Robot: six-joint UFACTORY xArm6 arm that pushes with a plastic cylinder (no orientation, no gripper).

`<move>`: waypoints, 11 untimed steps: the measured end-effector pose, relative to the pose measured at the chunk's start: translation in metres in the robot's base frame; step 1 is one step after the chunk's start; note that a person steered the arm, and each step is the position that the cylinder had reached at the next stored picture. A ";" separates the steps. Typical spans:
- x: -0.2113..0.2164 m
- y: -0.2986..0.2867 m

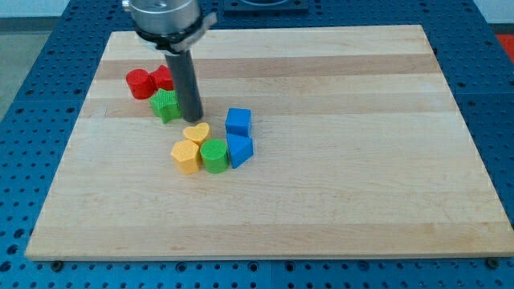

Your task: Move the green star into the red circle

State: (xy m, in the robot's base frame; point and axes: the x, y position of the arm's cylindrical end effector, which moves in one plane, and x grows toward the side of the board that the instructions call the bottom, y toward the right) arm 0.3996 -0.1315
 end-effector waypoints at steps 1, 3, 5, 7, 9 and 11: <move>-0.002 -0.037; 0.039 -0.053; 0.019 -0.092; 0.002 -0.092; 0.024 -0.104; 0.104 -0.081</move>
